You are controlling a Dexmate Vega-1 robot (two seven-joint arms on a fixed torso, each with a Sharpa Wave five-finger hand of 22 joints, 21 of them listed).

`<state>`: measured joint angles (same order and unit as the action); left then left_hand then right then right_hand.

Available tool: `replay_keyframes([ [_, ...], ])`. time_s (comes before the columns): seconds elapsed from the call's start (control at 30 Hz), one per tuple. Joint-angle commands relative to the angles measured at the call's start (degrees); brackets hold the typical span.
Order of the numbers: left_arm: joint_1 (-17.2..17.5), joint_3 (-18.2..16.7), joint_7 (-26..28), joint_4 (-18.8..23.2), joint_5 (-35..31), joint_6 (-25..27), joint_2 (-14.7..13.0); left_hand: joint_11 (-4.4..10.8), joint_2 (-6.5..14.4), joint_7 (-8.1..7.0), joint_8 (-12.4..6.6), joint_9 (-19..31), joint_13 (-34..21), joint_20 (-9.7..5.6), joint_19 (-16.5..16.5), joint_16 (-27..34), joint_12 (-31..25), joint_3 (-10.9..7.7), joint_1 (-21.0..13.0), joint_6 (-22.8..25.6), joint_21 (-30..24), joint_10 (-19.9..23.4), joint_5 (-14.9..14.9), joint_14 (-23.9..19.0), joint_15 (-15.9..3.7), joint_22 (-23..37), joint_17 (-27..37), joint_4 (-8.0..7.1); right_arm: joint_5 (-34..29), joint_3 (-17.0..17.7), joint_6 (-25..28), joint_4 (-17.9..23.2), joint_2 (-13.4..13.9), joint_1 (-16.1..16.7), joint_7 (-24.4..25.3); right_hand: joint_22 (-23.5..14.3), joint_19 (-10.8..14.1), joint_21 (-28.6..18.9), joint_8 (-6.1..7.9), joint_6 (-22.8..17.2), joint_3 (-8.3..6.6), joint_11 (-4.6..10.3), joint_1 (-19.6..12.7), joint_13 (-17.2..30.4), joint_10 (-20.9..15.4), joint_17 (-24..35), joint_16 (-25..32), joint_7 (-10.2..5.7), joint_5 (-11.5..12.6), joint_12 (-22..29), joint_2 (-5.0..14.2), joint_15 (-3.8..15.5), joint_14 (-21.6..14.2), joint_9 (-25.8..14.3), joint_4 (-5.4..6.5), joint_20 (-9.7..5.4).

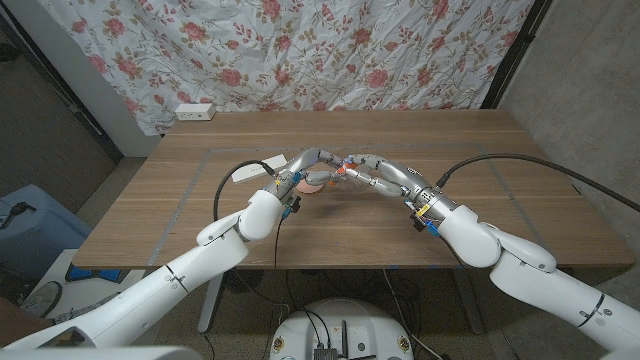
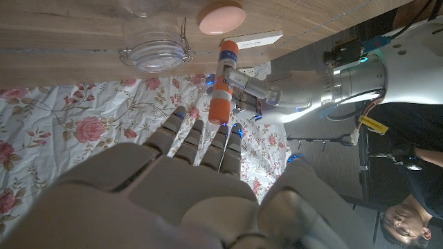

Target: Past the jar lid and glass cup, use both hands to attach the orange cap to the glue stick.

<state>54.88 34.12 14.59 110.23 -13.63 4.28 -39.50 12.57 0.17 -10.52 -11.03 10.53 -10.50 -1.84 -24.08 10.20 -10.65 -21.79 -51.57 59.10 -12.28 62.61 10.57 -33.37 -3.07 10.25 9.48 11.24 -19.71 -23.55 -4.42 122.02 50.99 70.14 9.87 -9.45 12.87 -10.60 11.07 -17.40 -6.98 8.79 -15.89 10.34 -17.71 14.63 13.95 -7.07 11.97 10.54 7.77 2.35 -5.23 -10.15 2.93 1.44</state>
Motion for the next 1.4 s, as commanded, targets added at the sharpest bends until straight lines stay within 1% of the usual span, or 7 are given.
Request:
replay_keyframes([
  [0.03,0.43,-0.24,0.34,0.08,-0.05,-0.21,-0.05,0.21,2.4,1.66,-0.37,0.22,-0.34,0.22,-0.34,0.07,-0.23,-1.83,1.5,2.82,0.06,0.19,0.24,-0.58,-7.31,0.28,0.09,-1.47,-0.85,0.1,0.56,0.71,-0.33,0.34,1.33,-0.31,0.36,-0.37,0.24,-0.3,-0.4,-0.06,0.52,0.14,-0.23,-0.07,-0.36,0.03,0.38,0.39,-0.12,0.95,0.02,-0.1,0.01,-0.33],
  [0.7,0.33,-0.49,0.06,-0.17,-0.15,-1.35,-0.45,0.22,2.35,1.73,-0.35,0.22,-0.34,0.2,-0.39,0.09,-0.24,-1.81,1.52,2.76,0.05,0.22,0.22,-0.56,-7.26,0.28,0.1,-1.44,-1.62,1.81,1.18,1.05,-0.67,1.68,4.06,-0.31,0.46,-0.38,0.29,-0.72,-0.7,-0.2,0.62,0.14,-0.46,-0.29,-0.38,0.0,0.53,0.37,-0.12,0.85,-0.32,-0.11,-0.16,-0.28],
  [0.9,0.1,-0.5,-0.09,-0.5,-0.07,-1.7,-0.37,0.21,2.36,1.73,-0.39,0.22,-0.34,0.19,-0.4,0.09,-0.23,-1.82,1.52,2.84,0.05,0.21,0.21,-0.56,-7.28,0.28,0.11,-1.44,-1.3,2.69,1.56,1.27,-0.4,2.35,4.4,-0.31,0.48,-0.38,0.22,-0.64,-0.74,-0.16,0.67,0.14,-0.48,-0.34,-0.43,-0.06,0.55,0.35,-0.18,0.92,-0.3,-0.11,-0.21,-0.25],
  [0.97,0.18,-0.54,-0.01,-0.21,-0.26,-0.96,-0.27,0.21,2.34,1.79,-0.34,0.22,-0.34,0.21,-0.36,0.1,-0.22,-1.81,1.57,2.73,0.06,0.18,0.21,-0.57,-7.24,0.28,0.11,-1.46,-1.31,2.96,1.51,1.38,-0.24,2.71,4.64,-0.31,0.54,-0.4,0.21,-0.64,-0.76,-0.17,0.69,0.15,-0.47,-0.36,-0.44,-0.03,0.56,0.34,-0.2,0.97,-0.29,-0.11,-0.22,-0.23],
  [1.03,0.06,-0.51,-0.09,-0.55,-0.12,-1.85,-0.39,0.21,2.35,1.82,-0.35,0.22,-0.34,0.2,-0.37,0.1,-0.22,-1.81,1.59,2.73,0.06,0.17,0.21,-0.59,-7.24,0.28,0.1,-1.48,-1.41,3.26,1.72,1.62,-0.02,3.11,4.76,-0.31,0.67,-0.45,0.17,-0.58,-0.81,-0.14,0.69,0.15,-0.44,-0.39,-0.46,-0.07,0.57,0.32,-0.19,0.91,-0.3,-0.11,-0.25,-0.27],
  [1.23,0.03,-0.48,-0.17,-0.59,-0.1,-1.44,-0.21,0.21,2.31,1.7,-0.39,0.22,-0.34,0.2,-0.35,0.09,-0.23,-1.81,1.68,2.84,0.07,0.18,0.2,-0.58,-7.19,0.28,0.09,-1.5,-1.23,4.6,1.61,1.76,0.33,4.58,6.0,-0.3,0.71,-0.44,0.12,-0.53,-0.91,-0.13,0.72,0.15,-0.38,-0.46,-0.47,-0.11,0.59,0.26,-0.22,0.92,-0.4,-0.11,-0.33,-0.28],
  [1.4,-0.09,-0.4,-0.27,-0.79,-0.07,-1.67,-0.18,0.2,2.3,1.69,-0.37,0.22,-0.34,0.22,-0.34,0.08,-0.23,-1.82,1.72,2.78,0.07,0.18,0.2,-0.58,-7.19,0.28,0.09,-1.52,-1.27,5.92,1.38,1.91,1.46,5.58,5.99,-0.3,0.73,-0.43,0.07,-0.46,-0.98,-0.15,0.72,0.15,-0.31,-0.52,-0.48,-0.18,0.61,0.22,-0.25,1.06,-0.48,-0.11,-0.41,-0.3],
])
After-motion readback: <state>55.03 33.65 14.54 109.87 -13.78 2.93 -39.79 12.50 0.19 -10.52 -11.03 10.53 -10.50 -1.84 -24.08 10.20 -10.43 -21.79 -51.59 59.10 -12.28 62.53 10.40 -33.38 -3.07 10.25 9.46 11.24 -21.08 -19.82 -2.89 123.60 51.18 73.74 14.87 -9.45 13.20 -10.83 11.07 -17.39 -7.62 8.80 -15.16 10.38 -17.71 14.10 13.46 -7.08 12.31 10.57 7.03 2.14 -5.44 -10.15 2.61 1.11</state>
